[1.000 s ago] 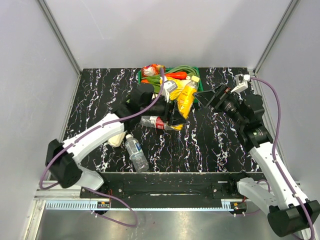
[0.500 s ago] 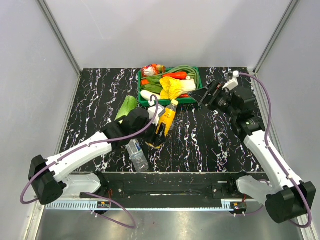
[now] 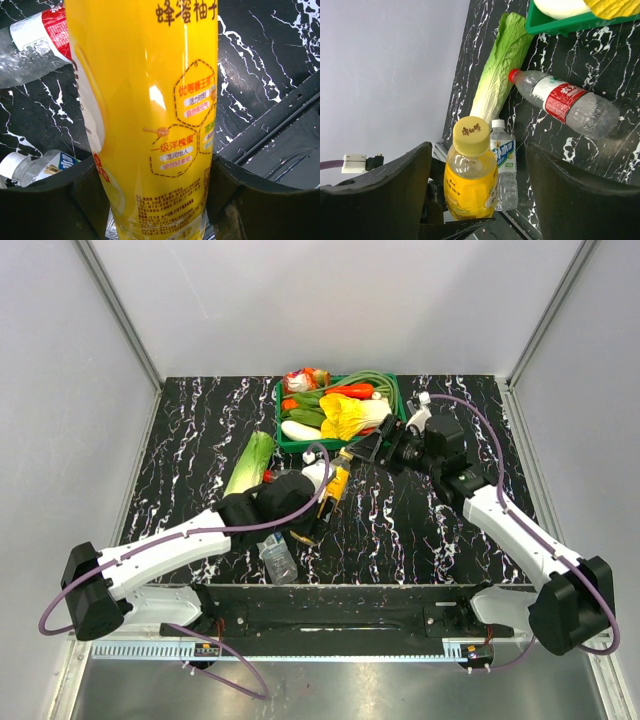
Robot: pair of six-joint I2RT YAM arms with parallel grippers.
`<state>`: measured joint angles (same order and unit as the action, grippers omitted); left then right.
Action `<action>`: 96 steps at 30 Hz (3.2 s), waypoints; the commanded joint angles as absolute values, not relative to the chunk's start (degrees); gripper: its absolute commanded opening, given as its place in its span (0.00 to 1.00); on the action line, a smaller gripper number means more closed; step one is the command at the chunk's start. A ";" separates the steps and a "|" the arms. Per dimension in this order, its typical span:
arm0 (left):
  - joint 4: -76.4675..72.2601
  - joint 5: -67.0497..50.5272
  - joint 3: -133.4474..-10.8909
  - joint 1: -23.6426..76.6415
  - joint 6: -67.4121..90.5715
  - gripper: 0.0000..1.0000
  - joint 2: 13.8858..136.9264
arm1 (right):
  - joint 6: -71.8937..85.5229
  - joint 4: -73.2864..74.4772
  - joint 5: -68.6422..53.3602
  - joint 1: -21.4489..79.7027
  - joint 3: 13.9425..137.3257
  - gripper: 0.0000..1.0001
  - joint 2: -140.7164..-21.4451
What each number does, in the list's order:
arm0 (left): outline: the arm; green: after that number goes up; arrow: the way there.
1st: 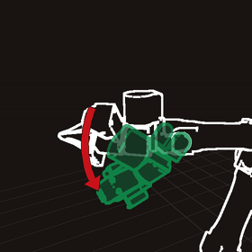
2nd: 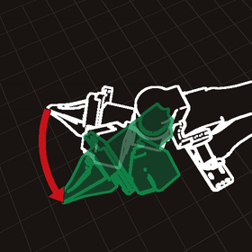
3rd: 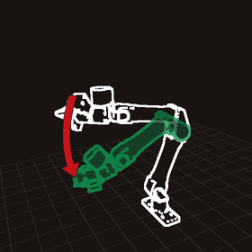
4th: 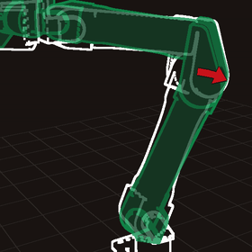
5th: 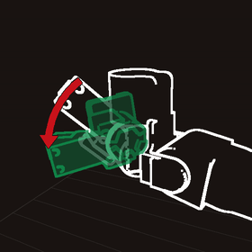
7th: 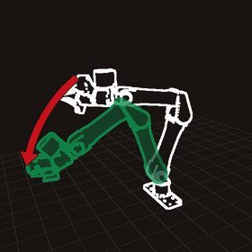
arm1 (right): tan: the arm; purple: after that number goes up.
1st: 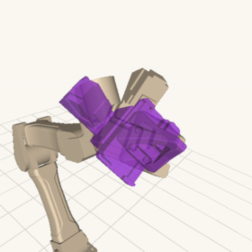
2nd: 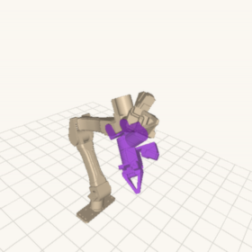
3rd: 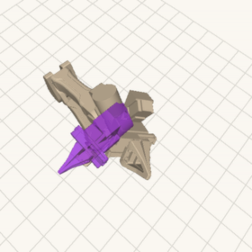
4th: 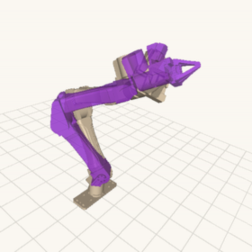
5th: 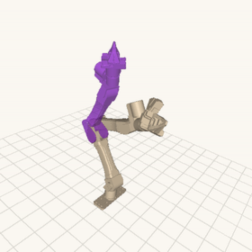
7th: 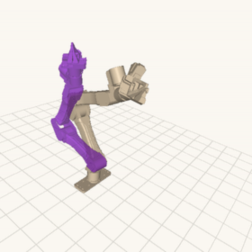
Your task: Unscrew the bottle caps
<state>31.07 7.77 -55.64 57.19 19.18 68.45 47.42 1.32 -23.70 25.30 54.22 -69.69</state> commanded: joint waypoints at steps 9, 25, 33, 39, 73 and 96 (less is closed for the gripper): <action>31.11 11.87 -55.55 58.71 21.27 0.38 68.55 | 49.48 -4.13 -25.49 27.42 55.02 0.75 -73.21; 31.38 14.76 -55.11 61.52 23.11 0.38 69.87 | 48.87 -2.81 -26.80 27.77 56.43 0.48 -74.71; 31.64 16.08 -55.63 61.52 23.03 0.39 69.43 | 48.16 -1.76 -26.98 27.86 56.34 0.51 -73.65; 31.64 15.12 -55.90 61.52 23.12 0.39 69.61 | 49.66 -3.16 -27.51 27.95 56.16 0.48 -73.92; 20.31 6.69 -49.40 60.56 21.80 0.11 62.05 | 46.14 -9.66 -29.53 28.21 52.47 0.00 -70.58; 1.68 -34.44 -42.90 47.99 18.37 0.00 50.63 | 43.77 -18.18 -37.87 28.21 48.78 0.00 -58.63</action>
